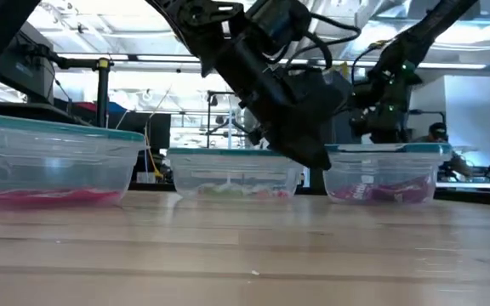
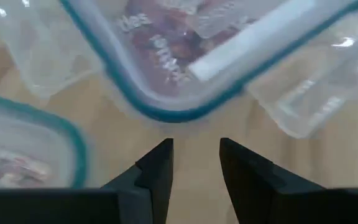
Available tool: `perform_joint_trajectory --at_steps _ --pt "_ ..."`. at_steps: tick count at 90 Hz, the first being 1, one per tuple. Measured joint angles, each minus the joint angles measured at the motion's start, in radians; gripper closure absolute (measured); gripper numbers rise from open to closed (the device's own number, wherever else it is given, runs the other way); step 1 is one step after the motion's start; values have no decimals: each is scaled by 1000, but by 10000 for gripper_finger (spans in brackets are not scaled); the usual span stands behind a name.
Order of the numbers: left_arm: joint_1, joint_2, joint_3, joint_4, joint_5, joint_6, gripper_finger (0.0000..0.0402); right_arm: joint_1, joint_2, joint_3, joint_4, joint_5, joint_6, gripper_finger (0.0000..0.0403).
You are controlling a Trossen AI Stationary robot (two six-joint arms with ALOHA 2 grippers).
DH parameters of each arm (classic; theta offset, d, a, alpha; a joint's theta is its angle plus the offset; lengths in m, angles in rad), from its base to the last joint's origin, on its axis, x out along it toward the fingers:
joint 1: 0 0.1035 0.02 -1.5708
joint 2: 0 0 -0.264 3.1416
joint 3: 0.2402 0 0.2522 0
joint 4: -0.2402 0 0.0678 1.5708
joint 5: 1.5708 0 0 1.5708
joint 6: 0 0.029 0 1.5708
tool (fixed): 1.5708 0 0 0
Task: Sort candy
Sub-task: Close the middle right transparent bin
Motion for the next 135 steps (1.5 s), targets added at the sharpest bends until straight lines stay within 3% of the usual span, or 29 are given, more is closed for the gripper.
perform_joint_trajectory --at_steps 16,30,37,48,60,86,106,123,135 --pt "0 -3 0 0 11 -55 283 5 -43 56 -26 18 -1 271" --pt "-21 -7 1 41 194 -64 283 19 -44 23 -40 -11 -27 271" --pt "-39 -7 1 10 232 -67 283 24 -39 -11 0 -52 -27 271" --pt "-75 -18 0 -50 226 -26 283 21 -38 -78 73 -62 -29 271" --pt "-110 -22 2 9 124 29 283 21 -38 -140 132 -100 -31 271" --pt "-86 32 0 136 93 12 283 22 -38 -158 178 -271 -37 271" --pt "-45 32 46 93 121 -148 283 67 -38 -158 169 -255 -31 271" --pt "-12 31 124 -24 124 -128 283 71 -38 -132 134 -56 -33 271" --pt "-8 31 134 -123 116 -128 283 50 -39 -80 68 -6 -24 271"
